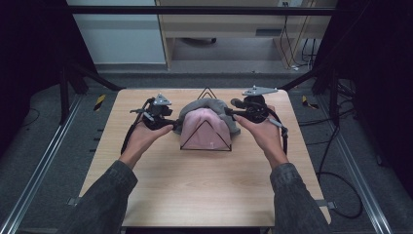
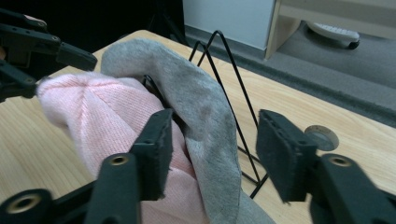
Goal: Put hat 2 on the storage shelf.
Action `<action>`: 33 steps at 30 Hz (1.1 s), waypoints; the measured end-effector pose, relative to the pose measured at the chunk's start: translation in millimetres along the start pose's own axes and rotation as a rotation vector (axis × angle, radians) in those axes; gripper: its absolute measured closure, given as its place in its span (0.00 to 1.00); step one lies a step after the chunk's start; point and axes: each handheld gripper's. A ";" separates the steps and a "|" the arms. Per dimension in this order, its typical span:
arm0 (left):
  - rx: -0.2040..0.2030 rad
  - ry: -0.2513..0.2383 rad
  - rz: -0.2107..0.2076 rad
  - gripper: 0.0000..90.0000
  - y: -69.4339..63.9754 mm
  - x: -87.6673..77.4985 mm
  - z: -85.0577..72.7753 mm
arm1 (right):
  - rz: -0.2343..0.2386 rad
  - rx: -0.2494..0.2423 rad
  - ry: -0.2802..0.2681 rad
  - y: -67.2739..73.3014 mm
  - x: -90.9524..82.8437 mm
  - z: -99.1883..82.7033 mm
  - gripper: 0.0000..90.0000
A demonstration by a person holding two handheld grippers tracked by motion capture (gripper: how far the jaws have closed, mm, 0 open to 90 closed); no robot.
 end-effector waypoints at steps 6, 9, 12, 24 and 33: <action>0.001 -0.031 -0.025 0.11 -4.1 -19.7 1.4 | -0.001 0.036 -0.051 6.1 -13.0 6.8 0.25; 0.031 -0.034 -0.033 0.08 -9.9 -32.0 -1.6 | -0.013 0.036 -0.050 12.4 -20.8 7.6 0.15; 0.045 -0.037 -0.044 0.06 -13.5 -39.5 -4.0 | -0.018 0.022 -0.053 16.8 -26.0 6.4 0.12; 0.053 -0.045 -0.104 0.06 -26.4 -69.3 -41.3 | 0.045 -0.045 -0.016 42.8 -51.7 -13.7 0.10; 0.094 0.038 -0.096 0.05 -33.1 -70.4 -78.1 | 0.007 -0.070 0.046 45.4 -61.4 -53.8 0.12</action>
Point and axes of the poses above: each handheld gripper's, and its own axes: x roughly forward along the jaws, z roughly out of its top, y roughly to its left, and after that the axes turned 4 degrees about z, right-handed
